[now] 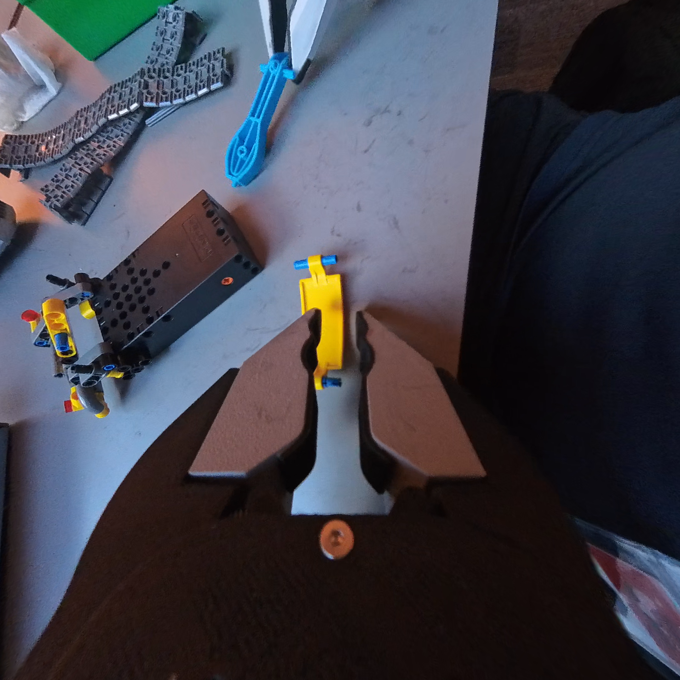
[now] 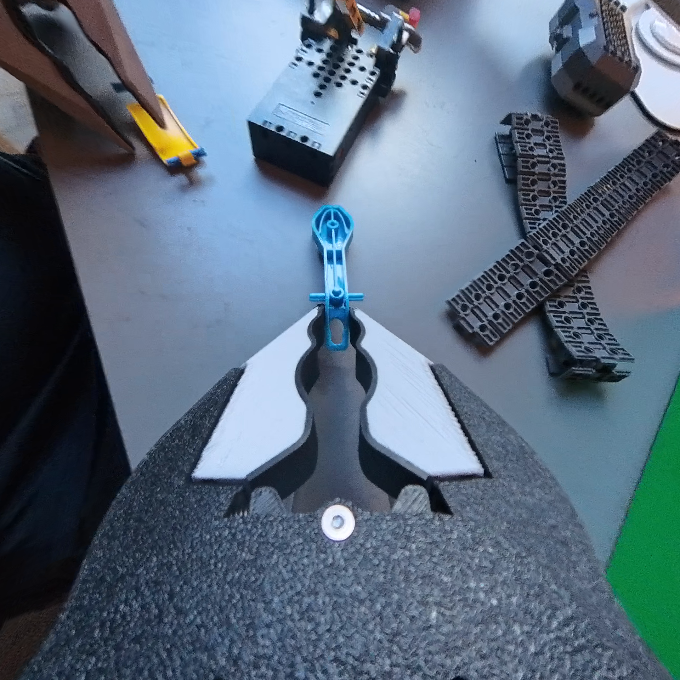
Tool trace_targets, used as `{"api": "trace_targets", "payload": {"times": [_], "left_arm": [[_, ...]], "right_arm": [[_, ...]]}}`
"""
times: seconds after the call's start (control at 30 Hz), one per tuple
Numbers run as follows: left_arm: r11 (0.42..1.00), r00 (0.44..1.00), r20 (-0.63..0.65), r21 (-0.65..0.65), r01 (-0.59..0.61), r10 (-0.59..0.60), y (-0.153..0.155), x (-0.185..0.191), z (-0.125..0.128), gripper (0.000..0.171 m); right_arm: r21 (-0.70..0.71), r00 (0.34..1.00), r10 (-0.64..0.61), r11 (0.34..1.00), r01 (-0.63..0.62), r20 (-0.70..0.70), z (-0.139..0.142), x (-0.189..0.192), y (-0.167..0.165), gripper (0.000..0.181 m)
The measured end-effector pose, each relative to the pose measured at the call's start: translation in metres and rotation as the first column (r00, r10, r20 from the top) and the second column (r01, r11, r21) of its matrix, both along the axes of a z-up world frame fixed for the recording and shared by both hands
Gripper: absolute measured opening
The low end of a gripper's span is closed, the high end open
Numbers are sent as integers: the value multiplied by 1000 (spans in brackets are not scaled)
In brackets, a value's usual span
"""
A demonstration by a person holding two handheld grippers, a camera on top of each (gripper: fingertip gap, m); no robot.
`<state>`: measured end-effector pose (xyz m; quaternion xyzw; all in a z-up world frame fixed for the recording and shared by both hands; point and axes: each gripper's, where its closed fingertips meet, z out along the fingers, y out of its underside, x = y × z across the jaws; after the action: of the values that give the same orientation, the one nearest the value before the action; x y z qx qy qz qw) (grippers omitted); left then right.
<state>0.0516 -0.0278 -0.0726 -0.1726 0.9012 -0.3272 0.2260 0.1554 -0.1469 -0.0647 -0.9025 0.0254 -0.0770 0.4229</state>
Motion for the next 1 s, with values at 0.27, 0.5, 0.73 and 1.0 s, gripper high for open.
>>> {"api": "trace_targets", "payload": {"times": [0.27,0.5,0.73,1.0], "left_arm": [[1000,1000,-10,-5,13,-13,0,-5,6,21],[1000,999,28,-4,23,-22,5,-1,28,23],[1000,988,-153,7,17,-16,5,17,21,36],[1000,943,-333,12,8,-4,2,11,-5,31]], "right_arm": [[-61,999,-2,998,0,-38,-8,-36,-11,17],[-53,997,-61,997,58,-54,8,-40,-14,68],[-124,998,-54,991,53,-9,-9,-34,15,45],[-69,981,-58,997,47,-182,-13,-49,38,11]]}}
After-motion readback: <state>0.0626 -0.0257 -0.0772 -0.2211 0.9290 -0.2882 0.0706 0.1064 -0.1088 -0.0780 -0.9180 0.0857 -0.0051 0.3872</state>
